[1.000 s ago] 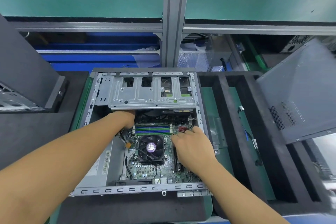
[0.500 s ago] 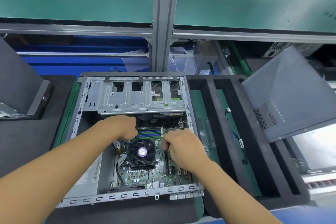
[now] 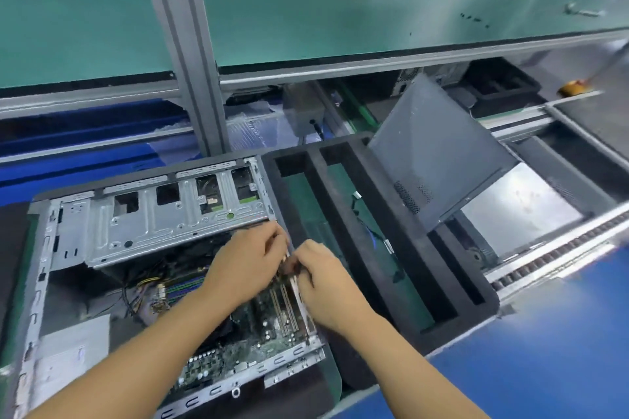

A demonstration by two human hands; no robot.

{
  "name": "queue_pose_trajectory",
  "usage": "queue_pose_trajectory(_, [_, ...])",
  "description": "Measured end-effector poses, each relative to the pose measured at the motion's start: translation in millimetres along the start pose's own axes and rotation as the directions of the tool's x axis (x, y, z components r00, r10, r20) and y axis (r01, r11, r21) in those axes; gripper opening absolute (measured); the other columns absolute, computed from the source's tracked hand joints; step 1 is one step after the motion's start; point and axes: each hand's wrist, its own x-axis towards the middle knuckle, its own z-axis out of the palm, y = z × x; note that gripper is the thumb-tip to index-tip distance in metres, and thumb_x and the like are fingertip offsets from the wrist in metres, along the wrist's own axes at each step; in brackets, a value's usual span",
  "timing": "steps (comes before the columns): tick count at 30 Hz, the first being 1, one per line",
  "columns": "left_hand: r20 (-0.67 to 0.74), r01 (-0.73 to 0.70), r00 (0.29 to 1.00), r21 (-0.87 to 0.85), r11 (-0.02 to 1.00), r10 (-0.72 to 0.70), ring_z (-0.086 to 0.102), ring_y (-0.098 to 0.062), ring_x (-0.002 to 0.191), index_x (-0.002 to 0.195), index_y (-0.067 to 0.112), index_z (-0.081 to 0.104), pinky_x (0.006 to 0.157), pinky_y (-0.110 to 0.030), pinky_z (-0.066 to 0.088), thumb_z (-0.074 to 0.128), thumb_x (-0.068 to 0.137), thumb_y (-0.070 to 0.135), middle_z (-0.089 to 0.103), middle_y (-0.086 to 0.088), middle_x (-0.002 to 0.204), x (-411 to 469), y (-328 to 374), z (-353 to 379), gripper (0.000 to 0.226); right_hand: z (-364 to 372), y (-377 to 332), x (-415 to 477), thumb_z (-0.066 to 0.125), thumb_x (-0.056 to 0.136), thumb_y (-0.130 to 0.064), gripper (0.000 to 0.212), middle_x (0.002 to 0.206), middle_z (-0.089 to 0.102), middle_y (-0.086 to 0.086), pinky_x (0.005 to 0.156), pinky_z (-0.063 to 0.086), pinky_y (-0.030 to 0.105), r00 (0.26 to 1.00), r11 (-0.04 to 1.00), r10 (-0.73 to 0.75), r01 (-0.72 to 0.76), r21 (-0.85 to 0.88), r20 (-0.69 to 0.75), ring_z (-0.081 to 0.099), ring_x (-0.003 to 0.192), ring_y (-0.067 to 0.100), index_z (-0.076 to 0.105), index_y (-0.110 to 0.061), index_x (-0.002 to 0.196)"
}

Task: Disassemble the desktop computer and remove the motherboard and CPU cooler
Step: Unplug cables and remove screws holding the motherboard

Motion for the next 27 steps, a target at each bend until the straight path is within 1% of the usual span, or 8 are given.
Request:
queue_pose_trajectory(5, [0.055,-0.099,0.993,-0.081,0.992,0.104,0.056,0.001,0.076,0.089,0.039,0.06,0.062,-0.014,0.036,0.05,0.097,0.02,0.059,0.022,0.086,-7.6,10.3,20.8,0.022,-15.8,23.1,-21.3,0.036,0.084,0.007,0.039,0.084,0.057,-0.016,0.075,0.039,0.009,0.988,0.965,0.152,-0.143,0.218,-0.026,0.054,0.079,-0.002,0.059,-0.023,0.088])
queue_pose_trajectory(8, [0.075,-0.096,0.992,-0.099,0.99,0.104,0.056,0.005,0.086,0.09,0.042,0.061,0.071,-0.007,0.038,0.052,0.097,0.015,0.059,0.026,0.089,-15.2,4.6,23.1,0.029,-15.6,34.9,-21.2,0.033,0.086,0.004,0.044,0.085,0.06,-0.011,0.069,0.04,0.009,0.977,0.944,0.211,-0.213,0.25,0.034,0.054,0.074,0.001,0.055,-0.034,0.085])
queue_pose_trajectory(11, [0.031,-0.036,0.999,-0.125,0.992,0.04,0.058,0.004,0.094,0.092,0.04,0.063,0.075,-0.008,0.042,0.051,0.097,0.015,0.059,0.03,0.097,-26.3,-4.1,20.3,0.028,-8.4,51.7,-12.9,0.031,0.089,0.004,0.04,0.092,0.061,-0.005,0.066,0.041,0.016,0.929,0.909,0.344,-0.365,0.2,0.132,0.054,0.077,0.01,0.052,-0.03,0.092])
queue_pose_trajectory(16, [-0.052,0.099,0.993,-0.126,0.987,-0.106,0.058,0.003,0.069,0.091,0.042,0.063,0.061,-0.008,0.042,0.052,0.098,0.018,0.058,0.036,0.097,-56.4,-25.7,8.7,0.027,11.6,73.1,-15.2,0.034,0.095,0.003,0.031,0.113,0.062,0.002,0.076,0.043,0.021,0.829,0.848,0.504,-0.528,0.041,0.242,0.055,0.096,0.016,0.053,-0.014,0.112])
queue_pose_trajectory(19, [-0.1,0.174,0.976,-0.178,0.969,-0.194,0.055,-0.003,0.06,0.09,0.042,0.064,0.056,-0.012,0.044,0.053,0.098,0.017,0.061,0.031,0.093,-73.5,-40.6,0.3,0.028,15.5,61.6,-14.0,0.033,0.098,0.002,0.032,0.107,0.064,-0.001,0.073,0.043,0.015,0.865,0.865,0.46,-0.487,0.117,0.199,0.058,0.094,0.012,0.057,-0.015,0.11])
queue_pose_trajectory(22, [-0.115,0.216,0.964,-0.199,0.956,-0.241,0.059,-0.004,0.067,0.089,0.043,0.064,0.057,-0.015,0.044,0.053,0.098,0.017,0.062,0.031,0.093,-88.7,-49.5,-9.9,0.029,11.6,29.1,-7.2,0.04,0.1,-0.004,0.027,0.095,0.064,-0.01,0.061,0.04,0.008,0.923,0.909,0.384,-0.379,0.176,0.005,0.057,0.079,0.001,0.059,-0.024,0.097])
queue_pose_trajectory(25, [-0.163,0.209,0.954,-0.238,0.948,-0.251,0.062,-0.008,0.073,0.091,0.049,0.062,0.059,-0.02,0.048,0.053,0.096,0.016,0.064,0.029,0.092,-102.5,-56.5,-24.0,0.034,10.0,-9.5,-1.2,0.045,0.097,-0.005,0.027,0.093,0.056,-0.013,0.069,0.039,0.008,0.958,0.978,0.198,-0.181,0.099,-0.209,0.054,0.084,-0.002,0.054,-0.029,0.087])
queue_pose_trajectory(27, [-0.213,0.189,0.945,-0.258,0.947,-0.247,0.062,-0.007,0.075,0.089,0.047,0.063,0.063,-0.021,0.048,0.054,0.094,0.014,0.065,0.027,0.091,-112.5,-63.3,-35.6,0.035,14.6,-31.7,3.5,0.045,0.095,-0.002,0.029,0.093,0.054,-0.014,0.069,0.038,0.009,0.971,0.992,0.111,-0.096,0.08,-0.214,0.053,0.082,-0.001,0.054,-0.028,0.086])
